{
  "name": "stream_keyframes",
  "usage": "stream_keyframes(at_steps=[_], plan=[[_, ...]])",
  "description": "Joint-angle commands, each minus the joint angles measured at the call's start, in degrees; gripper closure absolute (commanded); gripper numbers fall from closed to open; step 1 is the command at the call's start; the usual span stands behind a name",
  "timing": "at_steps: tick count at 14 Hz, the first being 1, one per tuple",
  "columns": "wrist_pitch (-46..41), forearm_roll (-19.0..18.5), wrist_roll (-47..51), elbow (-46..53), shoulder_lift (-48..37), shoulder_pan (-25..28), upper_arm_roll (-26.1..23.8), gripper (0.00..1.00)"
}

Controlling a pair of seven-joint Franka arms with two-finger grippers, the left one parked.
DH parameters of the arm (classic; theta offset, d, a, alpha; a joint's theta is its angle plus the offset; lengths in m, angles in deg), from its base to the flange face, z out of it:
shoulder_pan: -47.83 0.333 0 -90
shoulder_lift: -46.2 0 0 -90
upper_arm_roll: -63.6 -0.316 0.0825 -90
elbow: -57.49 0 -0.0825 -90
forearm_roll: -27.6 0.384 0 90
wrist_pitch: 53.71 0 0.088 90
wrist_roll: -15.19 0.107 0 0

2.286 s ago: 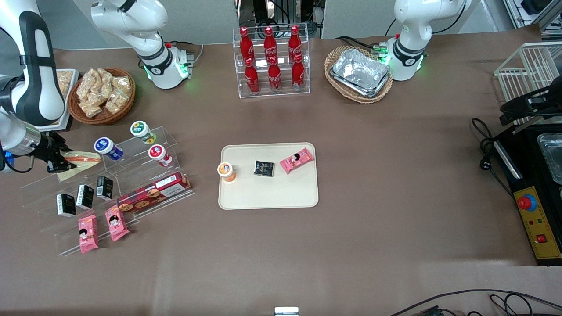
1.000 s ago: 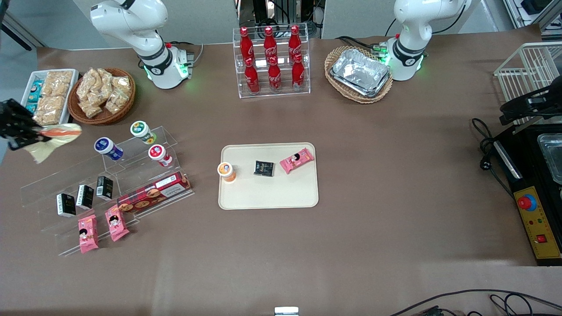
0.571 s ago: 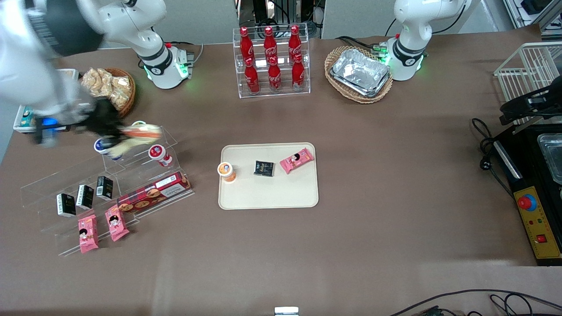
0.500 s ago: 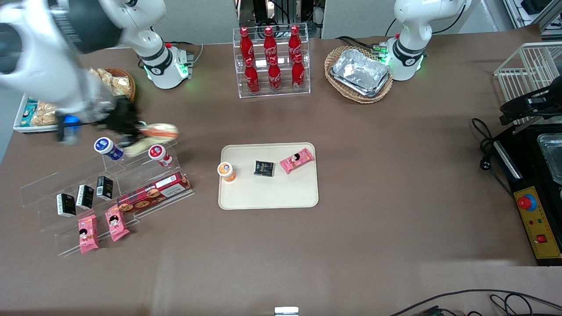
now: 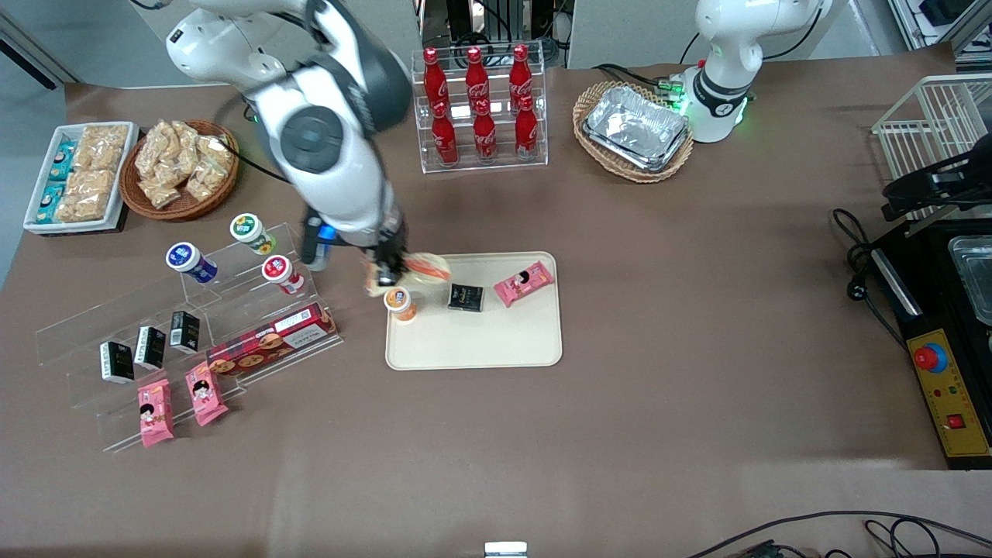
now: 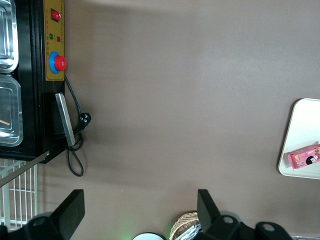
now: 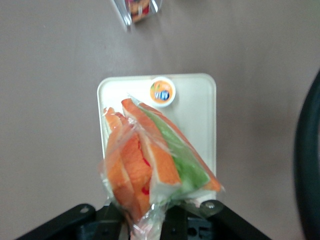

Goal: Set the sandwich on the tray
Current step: 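Carry the sandwich with the right gripper over the cream tray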

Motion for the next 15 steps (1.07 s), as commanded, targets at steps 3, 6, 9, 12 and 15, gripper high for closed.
stream_keyframes(at_steps=[3, 6, 9, 12, 15], plan=[[10.36, 1.27, 7.56, 3.00, 9.48, 4.50, 1.17, 1.00], [15.73, 1.18, 6.69, 1.95, 12.47, 6.51, 1.17, 1.00], [19.68, 1.45, 6.42, 1.60, 15.73, 6.52, 1.08, 1.00], [20.57, 2.14, 2.74, 1.51, 18.81, 6.35, -0.23, 1.00], [20.57, 3.03, -0.60, 1.60, 20.30, 6.17, -0.41, 1.00]])
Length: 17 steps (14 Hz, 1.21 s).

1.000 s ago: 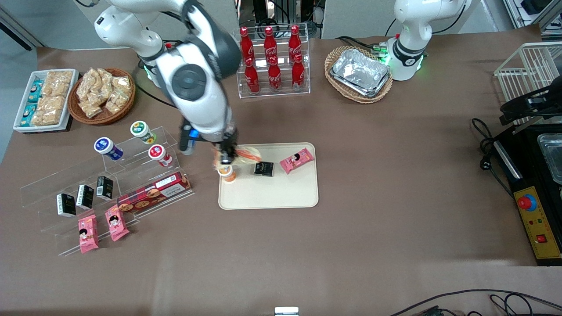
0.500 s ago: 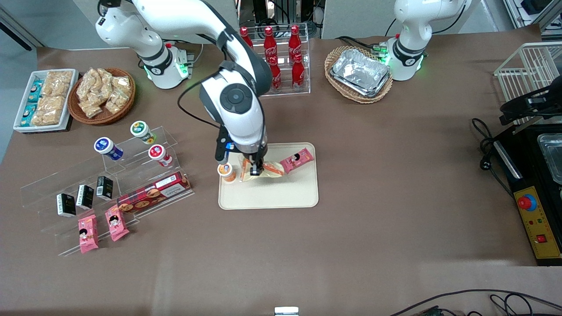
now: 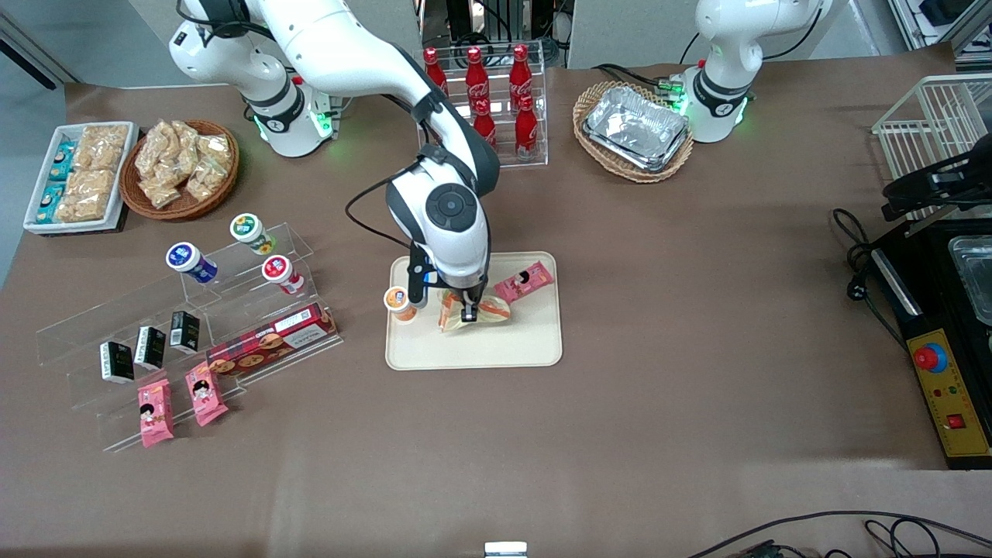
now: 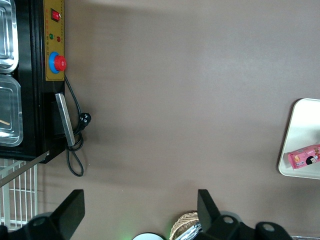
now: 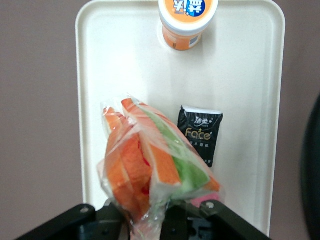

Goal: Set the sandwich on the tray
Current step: 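Lower the sandwich onto the tray beside the black pack and release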

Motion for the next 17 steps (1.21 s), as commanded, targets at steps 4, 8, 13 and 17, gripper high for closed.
stream_keyframes(at_steps=[4, 8, 13, 17], plan=[[1.61, 2.03, -5.14, 1.28, 3.60, -0.40, 0.27, 1.00], [1.70, 1.94, -5.40, 3.20, 6.68, -1.72, 0.18, 1.00], [1.88, 5.63, -6.81, 4.18, 6.86, -4.35, 0.01, 1.00], [1.79, 5.90, -7.96, 6.81, 8.44, -4.18, 0.10, 1.00]])
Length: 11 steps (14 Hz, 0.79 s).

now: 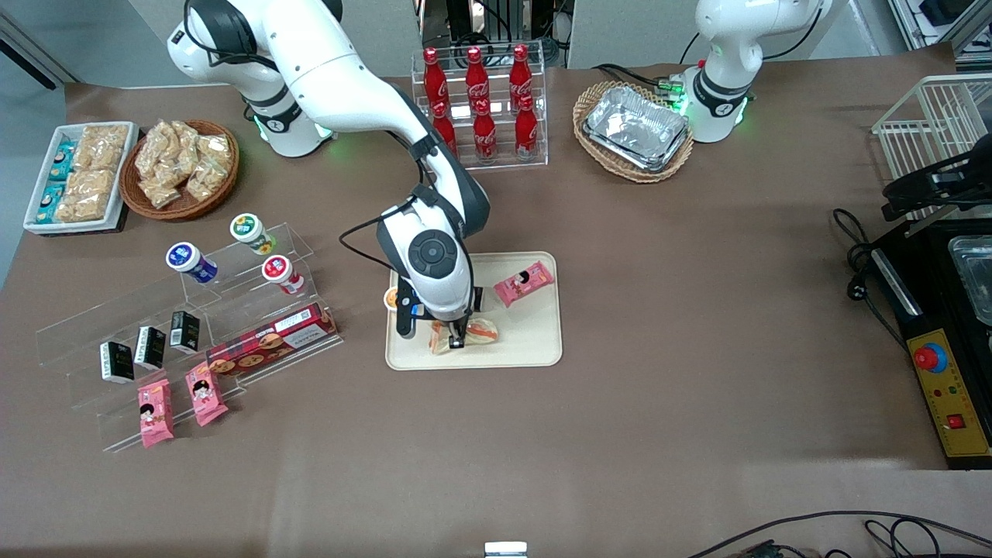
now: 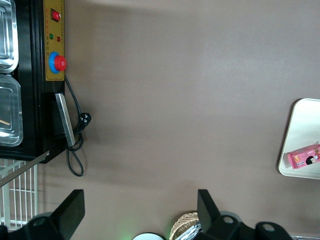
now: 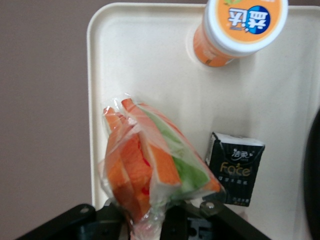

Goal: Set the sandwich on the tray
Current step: 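Lower the sandwich onto the tray beside the black pack and release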

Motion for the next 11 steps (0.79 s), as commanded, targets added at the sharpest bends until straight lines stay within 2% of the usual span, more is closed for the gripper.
stream_keyframes(at_steps=[1, 6, 7, 8, 9, 11], plan=[[-0.05, 1.78, -1.20, 3.86, 2.87, 0.34, 0.00, 1.00], [1.01, 1.87, 0.56, 4.74, 5.33, 0.95, 0.00, 1.00], [1.01, 1.87, 1.61, 4.57, 5.59, 0.78, 0.00, 0.85], [1.10, 1.78, 1.96, 4.48, 5.77, 0.78, 0.08, 0.76], [1.01, 1.78, 2.05, 4.39, 5.68, 0.78, 0.09, 0.61], [0.75, 1.35, 1.79, 4.04, 5.33, 0.08, 0.35, 0.48]])
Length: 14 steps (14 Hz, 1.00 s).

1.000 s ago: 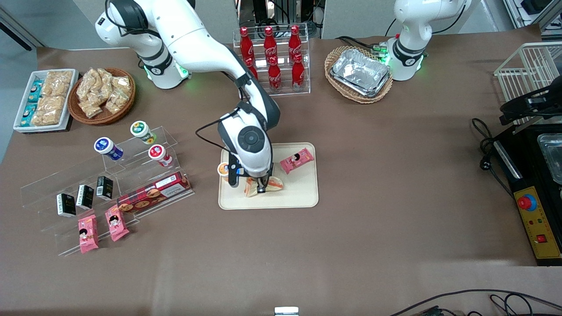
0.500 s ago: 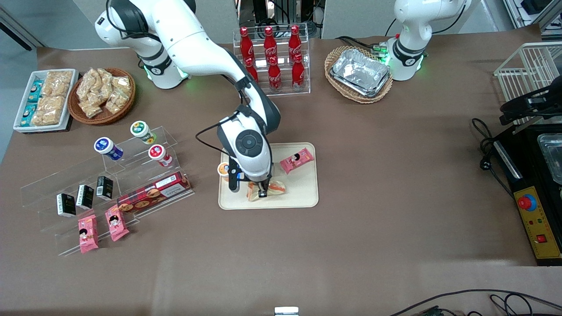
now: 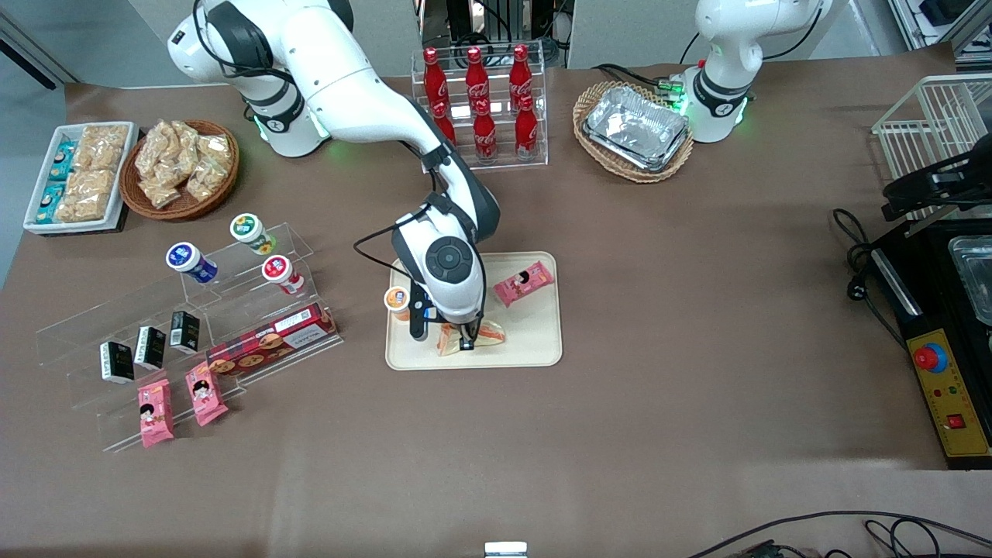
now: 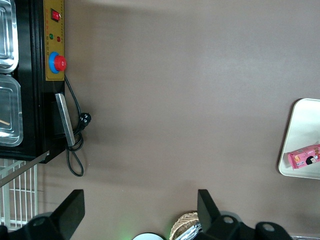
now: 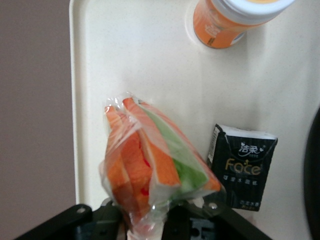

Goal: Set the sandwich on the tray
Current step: 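Lower the sandwich onto the tray beside the black pack and release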

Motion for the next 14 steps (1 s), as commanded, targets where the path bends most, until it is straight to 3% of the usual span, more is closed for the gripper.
stream_keyframes(at_steps=[1, 3, 5, 7, 14], plan=[[-0.17, 0.58, 0.04, 1.47, 1.16, -0.71, 0.80, 0.40], [-0.26, -0.83, 0.21, 1.56, 1.08, -1.07, 0.89, 0.27], [-0.26, -1.44, -0.05, 1.65, 0.99, -1.07, 1.59, 0.24], [-0.79, -1.18, 0.30, 1.65, 0.02, -1.07, 2.65, 0.00], [-15.01, 0.22, -0.31, 1.91, -10.33, -3.96, 4.06, 0.00]])
